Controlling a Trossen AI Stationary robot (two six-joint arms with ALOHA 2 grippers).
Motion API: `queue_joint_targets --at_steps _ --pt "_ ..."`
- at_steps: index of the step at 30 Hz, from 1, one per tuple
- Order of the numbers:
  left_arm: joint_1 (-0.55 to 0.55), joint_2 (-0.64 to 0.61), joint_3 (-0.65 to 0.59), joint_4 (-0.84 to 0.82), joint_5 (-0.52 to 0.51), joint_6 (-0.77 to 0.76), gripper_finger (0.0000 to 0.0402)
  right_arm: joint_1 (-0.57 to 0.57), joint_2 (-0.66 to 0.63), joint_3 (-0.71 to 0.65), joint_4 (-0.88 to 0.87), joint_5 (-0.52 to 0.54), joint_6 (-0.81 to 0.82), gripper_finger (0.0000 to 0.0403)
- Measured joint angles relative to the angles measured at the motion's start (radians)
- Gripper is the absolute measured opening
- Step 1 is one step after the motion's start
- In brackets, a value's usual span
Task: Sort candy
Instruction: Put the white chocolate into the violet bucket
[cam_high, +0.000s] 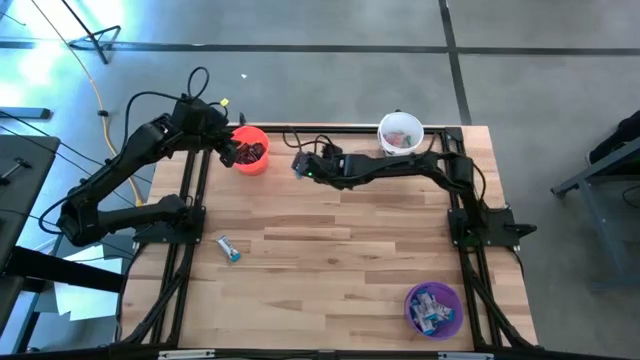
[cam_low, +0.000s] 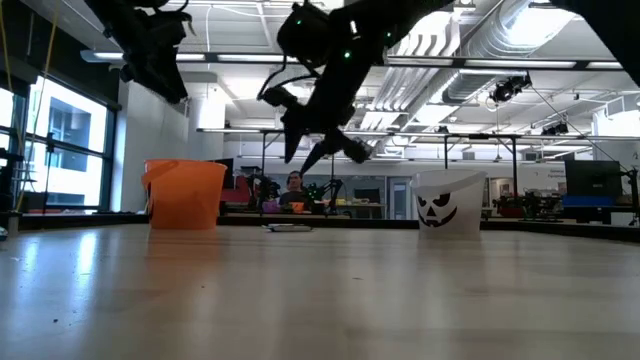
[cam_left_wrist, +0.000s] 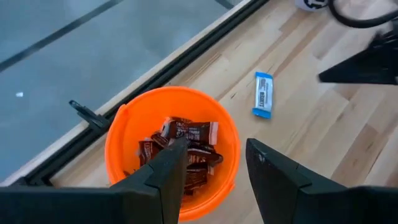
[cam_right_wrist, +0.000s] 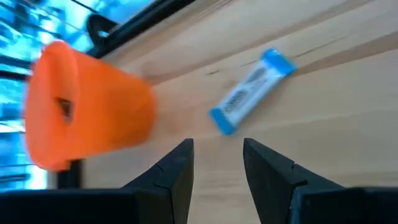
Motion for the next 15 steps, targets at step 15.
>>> queue_joint_targets --at_steps 15 --pt "0.001 -0.032 0.0 0.001 -0.001 0.057 0.0152 -0.042 0.172 0.0 0.205 -0.03 0.334 0.0133"
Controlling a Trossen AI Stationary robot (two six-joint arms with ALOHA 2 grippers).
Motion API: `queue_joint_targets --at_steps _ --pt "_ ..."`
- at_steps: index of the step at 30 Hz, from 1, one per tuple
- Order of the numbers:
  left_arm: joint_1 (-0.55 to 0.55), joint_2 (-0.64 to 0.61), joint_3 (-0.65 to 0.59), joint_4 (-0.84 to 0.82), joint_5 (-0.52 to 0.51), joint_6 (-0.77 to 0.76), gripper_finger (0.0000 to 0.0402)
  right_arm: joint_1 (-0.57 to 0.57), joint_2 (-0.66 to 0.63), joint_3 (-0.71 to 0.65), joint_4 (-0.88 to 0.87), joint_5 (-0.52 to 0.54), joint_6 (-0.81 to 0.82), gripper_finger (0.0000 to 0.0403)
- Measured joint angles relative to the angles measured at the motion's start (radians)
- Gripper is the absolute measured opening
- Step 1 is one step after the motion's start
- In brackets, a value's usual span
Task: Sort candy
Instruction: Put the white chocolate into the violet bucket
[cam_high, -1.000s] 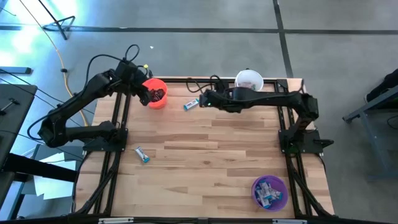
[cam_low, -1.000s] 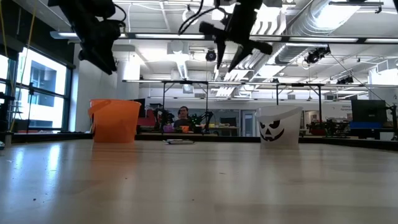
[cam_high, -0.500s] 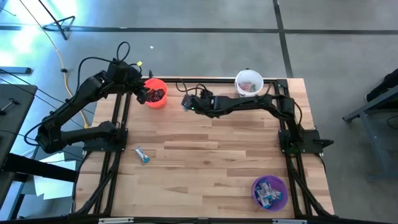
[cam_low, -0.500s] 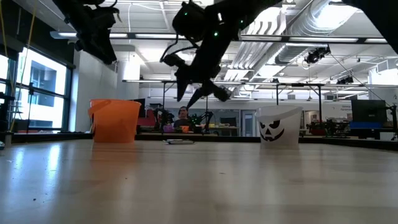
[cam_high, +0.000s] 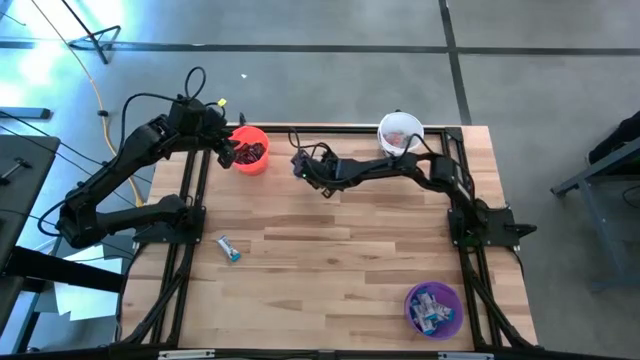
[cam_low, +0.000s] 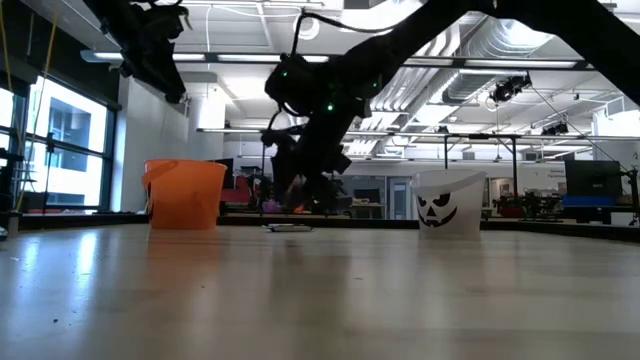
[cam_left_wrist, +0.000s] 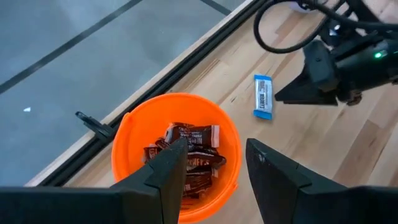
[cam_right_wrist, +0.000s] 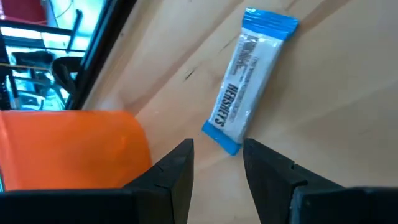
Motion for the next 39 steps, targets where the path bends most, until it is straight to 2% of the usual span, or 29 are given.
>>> queue_joint_targets --at_steps 9,16,25,29,34,39 --pt "0.0 0.0 0.0 0.0 0.0 0.018 0.0152 -0.036 0.009 0.0 -0.009 -0.021 -0.001 0.0133" --pt "0.0 0.0 0.0 0.0 0.0 0.018 0.0152 -0.074 0.009 0.0 -0.095 -0.095 0.012 0.0133" --pt "0.0 0.0 0.0 0.003 0.0 0.018 0.0152 -0.118 0.016 0.0 -0.102 -0.153 0.029 0.0133" --pt "0.0 0.0 0.0 0.013 0.0 0.018 0.0152 -0.121 0.03 0.0 -0.083 -0.178 0.031 0.0133" --pt "-0.001 0.0 0.0 0.016 0.0 0.018 0.0152 -0.116 0.077 0.004 0.021 -0.205 0.083 0.0133" --pt "-0.001 0.0 0.0 0.016 0.0 0.018 0.0152 -0.114 0.092 0.006 0.023 -0.22 0.079 0.0132"
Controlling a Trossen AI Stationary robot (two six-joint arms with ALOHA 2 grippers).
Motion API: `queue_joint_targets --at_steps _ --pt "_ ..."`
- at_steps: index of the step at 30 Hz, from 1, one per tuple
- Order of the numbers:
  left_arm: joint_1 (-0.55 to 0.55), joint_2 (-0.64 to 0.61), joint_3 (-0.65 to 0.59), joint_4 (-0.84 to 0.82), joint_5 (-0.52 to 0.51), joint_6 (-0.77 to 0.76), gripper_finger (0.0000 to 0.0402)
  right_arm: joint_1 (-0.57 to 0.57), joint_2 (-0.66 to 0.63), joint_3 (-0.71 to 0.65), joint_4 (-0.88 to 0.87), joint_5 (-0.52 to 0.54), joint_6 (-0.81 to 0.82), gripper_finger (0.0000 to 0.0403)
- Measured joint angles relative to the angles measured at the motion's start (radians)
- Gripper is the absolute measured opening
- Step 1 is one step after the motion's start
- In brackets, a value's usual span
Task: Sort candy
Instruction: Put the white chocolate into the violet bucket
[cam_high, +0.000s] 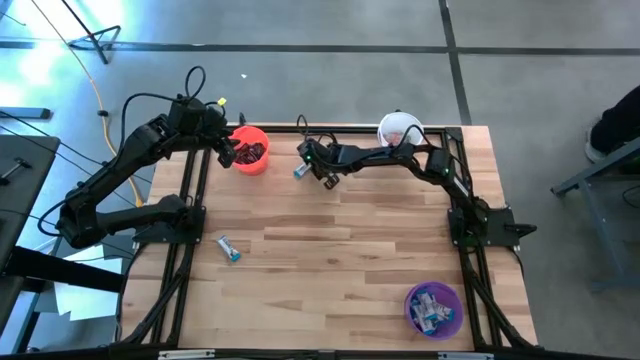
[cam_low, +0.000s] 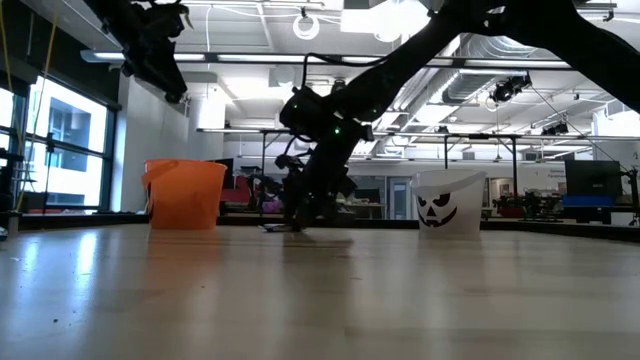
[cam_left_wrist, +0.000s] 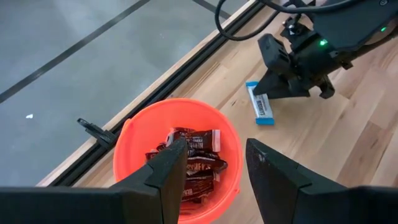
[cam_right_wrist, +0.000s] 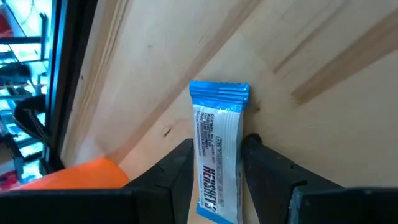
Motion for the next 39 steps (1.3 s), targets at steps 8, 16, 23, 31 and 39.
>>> queue_joint_targets --at_steps 8,16,23,31,39 --pt "0.0 0.0 0.0 0.0 0.0 0.0 0.0152 0.0 0.002 0.0 -0.065 -0.033 -0.143 0.004" --pt "0.001 0.0 0.0 -0.001 0.0 0.0 0.0152 -0.005 -0.001 0.0 -0.092 -0.073 -0.264 0.0005" --pt "0.001 0.0 0.0 -0.005 0.0 0.011 0.0152 -0.004 0.0 -0.003 -0.053 -0.14 -0.334 0.0002" --pt "0.001 0.0 0.0 -0.005 0.0 0.019 0.0152 -0.009 -0.055 -0.01 -0.075 -0.169 -0.444 0.0" --pt "0.0 0.0 0.0 -0.005 0.0 0.034 0.0152 -0.011 -0.155 -0.011 -0.208 -0.176 -0.584 0.0001"
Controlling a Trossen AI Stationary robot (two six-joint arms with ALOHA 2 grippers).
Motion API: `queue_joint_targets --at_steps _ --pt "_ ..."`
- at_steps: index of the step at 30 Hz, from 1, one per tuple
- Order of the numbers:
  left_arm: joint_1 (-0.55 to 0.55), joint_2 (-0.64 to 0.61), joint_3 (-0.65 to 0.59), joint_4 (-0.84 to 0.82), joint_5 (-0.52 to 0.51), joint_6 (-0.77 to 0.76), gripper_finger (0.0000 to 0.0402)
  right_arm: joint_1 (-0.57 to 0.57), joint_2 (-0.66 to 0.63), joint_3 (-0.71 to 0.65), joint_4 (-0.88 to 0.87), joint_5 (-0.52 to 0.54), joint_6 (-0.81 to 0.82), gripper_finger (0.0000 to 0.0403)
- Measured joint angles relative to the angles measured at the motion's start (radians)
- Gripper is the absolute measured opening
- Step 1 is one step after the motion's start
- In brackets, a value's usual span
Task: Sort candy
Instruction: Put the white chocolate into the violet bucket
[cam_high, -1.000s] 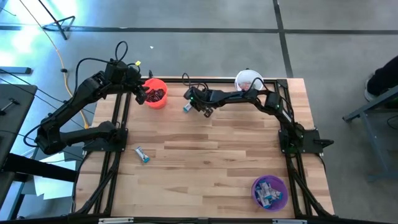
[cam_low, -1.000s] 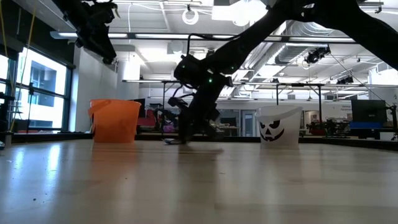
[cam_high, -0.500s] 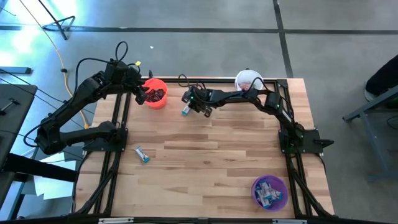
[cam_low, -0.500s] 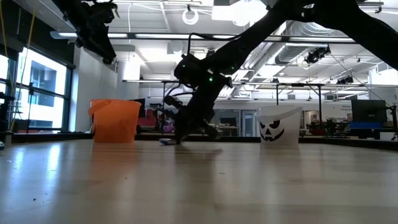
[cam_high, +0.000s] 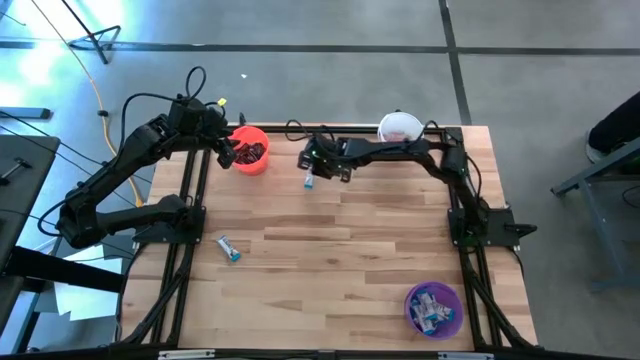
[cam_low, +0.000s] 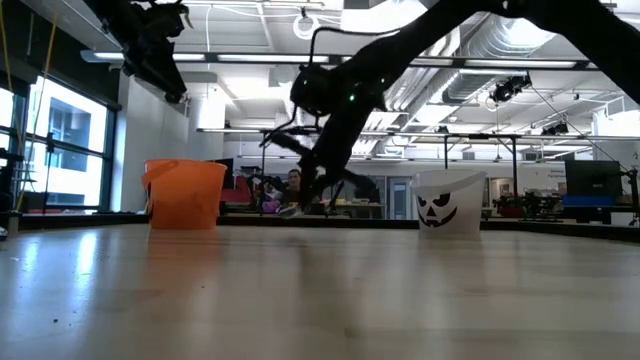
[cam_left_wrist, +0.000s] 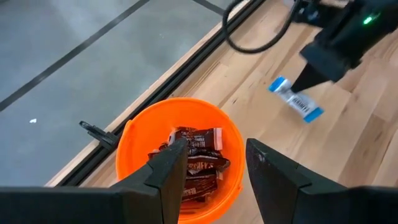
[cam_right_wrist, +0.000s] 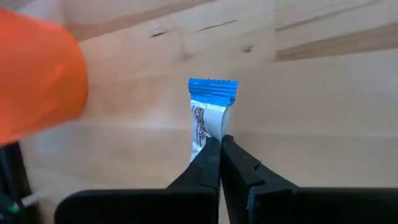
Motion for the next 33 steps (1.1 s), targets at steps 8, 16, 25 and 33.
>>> queue_joint_targets --at_steps 8,16,25,33 --pt "0.002 0.0 0.0 0.001 -0.001 0.016 0.0152 0.016 -0.13 0.002 -0.114 -0.001 -0.101 0.0001" --pt "0.002 0.0 0.0 0.003 -0.001 0.033 0.0152 0.05 -0.307 0.004 -0.342 0.017 -0.161 0.0001" --pt "0.002 0.0 0.0 0.004 0.0 0.02 0.0152 0.137 -0.5 0.005 -0.676 0.056 -0.112 0.0" --pt "0.002 0.0 0.0 0.004 0.0 -0.115 0.0152 0.301 -0.6 0.006 -0.915 0.039 -0.01 0.0"
